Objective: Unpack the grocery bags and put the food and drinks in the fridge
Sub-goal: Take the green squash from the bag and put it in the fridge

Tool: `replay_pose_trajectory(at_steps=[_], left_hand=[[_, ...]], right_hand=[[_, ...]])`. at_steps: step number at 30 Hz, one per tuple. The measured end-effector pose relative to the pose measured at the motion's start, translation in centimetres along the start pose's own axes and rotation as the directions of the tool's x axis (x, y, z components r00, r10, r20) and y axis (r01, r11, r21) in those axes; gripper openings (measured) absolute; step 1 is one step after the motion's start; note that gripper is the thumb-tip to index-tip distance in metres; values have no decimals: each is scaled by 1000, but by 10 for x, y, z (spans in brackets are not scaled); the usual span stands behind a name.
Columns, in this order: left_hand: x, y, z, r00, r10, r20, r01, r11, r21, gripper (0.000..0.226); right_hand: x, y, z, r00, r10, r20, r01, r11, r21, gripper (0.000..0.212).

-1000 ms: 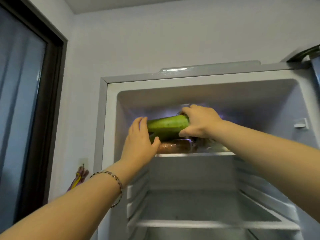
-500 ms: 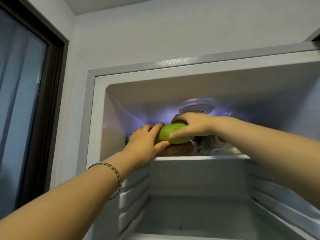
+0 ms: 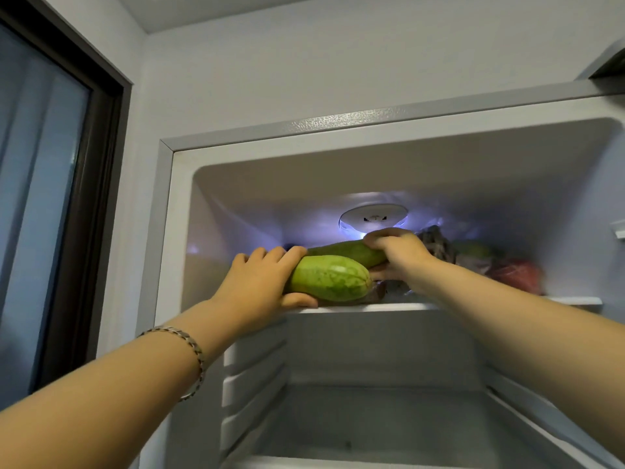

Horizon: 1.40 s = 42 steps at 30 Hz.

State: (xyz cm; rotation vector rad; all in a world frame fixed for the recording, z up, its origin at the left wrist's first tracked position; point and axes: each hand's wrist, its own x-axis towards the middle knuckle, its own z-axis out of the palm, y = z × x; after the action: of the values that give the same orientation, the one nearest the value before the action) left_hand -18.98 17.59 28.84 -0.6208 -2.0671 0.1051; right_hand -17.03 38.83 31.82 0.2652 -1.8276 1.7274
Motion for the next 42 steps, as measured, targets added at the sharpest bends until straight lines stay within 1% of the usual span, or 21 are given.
replay_pose_trajectory(at_steps=[2, 3, 5, 6, 7, 9, 10, 12, 14, 16, 17, 19, 22, 25, 27, 29, 33, 36, 37, 40, 42], left_hand=[[-2, -3, -2, 999, 40, 21, -41, 999, 36, 124], [-3, -3, -3, 999, 43, 34, -44, 998, 43, 129], [-5, -1, -2, 998, 22, 56, -24, 999, 32, 130], [-6, 1, -1, 997, 0, 71, -2, 1000, 19, 127], [-7, 4, 0, 996, -28, 82, 28, 1000, -7, 119], [-9, 12, 1, 991, -83, 105, 90, 994, -67, 89], [-9, 16, 1, 989, -102, 109, 110, 991, -70, 80], [-8, 20, 0, 987, -121, 109, 127, 991, -41, 74], [-4, 20, -2, 982, -131, 138, 139, 989, -44, 73], [3, 19, -3, 973, -144, 182, 160, 985, -73, 72], [6, 18, -4, 970, -142, 199, 162, 983, -86, 71], [8, 18, -4, 970, -128, 206, 154, 981, -119, 68], [0, 13, 1, 974, -119, 193, 156, 970, -186, 65], [-9, 11, 6, 978, -106, 179, 141, 972, -190, 67], [-10, 11, 7, 978, -115, 172, 147, 971, -188, 61], [-12, 11, 9, 979, -132, 155, 162, 966, -201, 60], [-14, 15, 13, 980, -172, 99, 192, 949, -249, 82], [-14, 16, 14, 984, -164, 72, 176, 955, -240, 91], [-13, 16, 15, 982, -169, 81, 183, 956, -230, 88], [-5, 14, 15, 975, -185, 123, 206, 958, -197, 67], [-3, 13, 15, 971, -189, 148, 216, 958, -190, 66]], right_hand=[[-2, 1, -3, 1000, 18, -16, -17, 998, 62, 12], [-3, 0, -3, 1000, 18, -20, -16, 998, 61, 13], [-3, 1, -4, 999, 19, -26, -18, 999, 48, 14], [-2, 2, -3, 999, 20, -34, -18, 999, 46, 13], [-2, 2, -3, 999, 18, -37, -16, 999, 43, 12], [0, 2, 0, 1000, 7, -14, -7, 1000, -9, 8], [2, 1, 2, 1000, -10, 7, 10, 997, -73, 12], [6, -1, 7, 997, -66, 45, 75, 967, -243, 22], [9, -7, 10, 993, -97, 68, 116, 906, -407, 26], [7, -12, 11, 993, -72, 89, 109, 835, -539, 26], [5, -14, 10, 994, -49, 97, 96, 813, -574, 27], [1, -13, 9, 993, -39, 110, 97, 801, -591, 33], [-5, -4, 9, 981, -118, 154, 189, 768, -612, 48], [-11, 8, 7, 968, -195, 159, 252, 754, -606, 56], [-15, 12, 4, 968, -198, 154, 250, 766, -592, 60], [-18, 14, 3, 971, -196, 139, 240, 764, -599, 64], [-28, 12, -1, 970, -198, 139, 241, 735, -634, 65], [-36, 11, -5, 963, -203, 177, 269, 702, -659, 68], [-38, 11, -5, 959, -205, 196, 284, 684, -672, 68], [-43, 11, -5, 949, -204, 239, 314, 629, -711, 65], [-45, 10, -5, 948, -208, 240, 318, 620, -717, 64]])
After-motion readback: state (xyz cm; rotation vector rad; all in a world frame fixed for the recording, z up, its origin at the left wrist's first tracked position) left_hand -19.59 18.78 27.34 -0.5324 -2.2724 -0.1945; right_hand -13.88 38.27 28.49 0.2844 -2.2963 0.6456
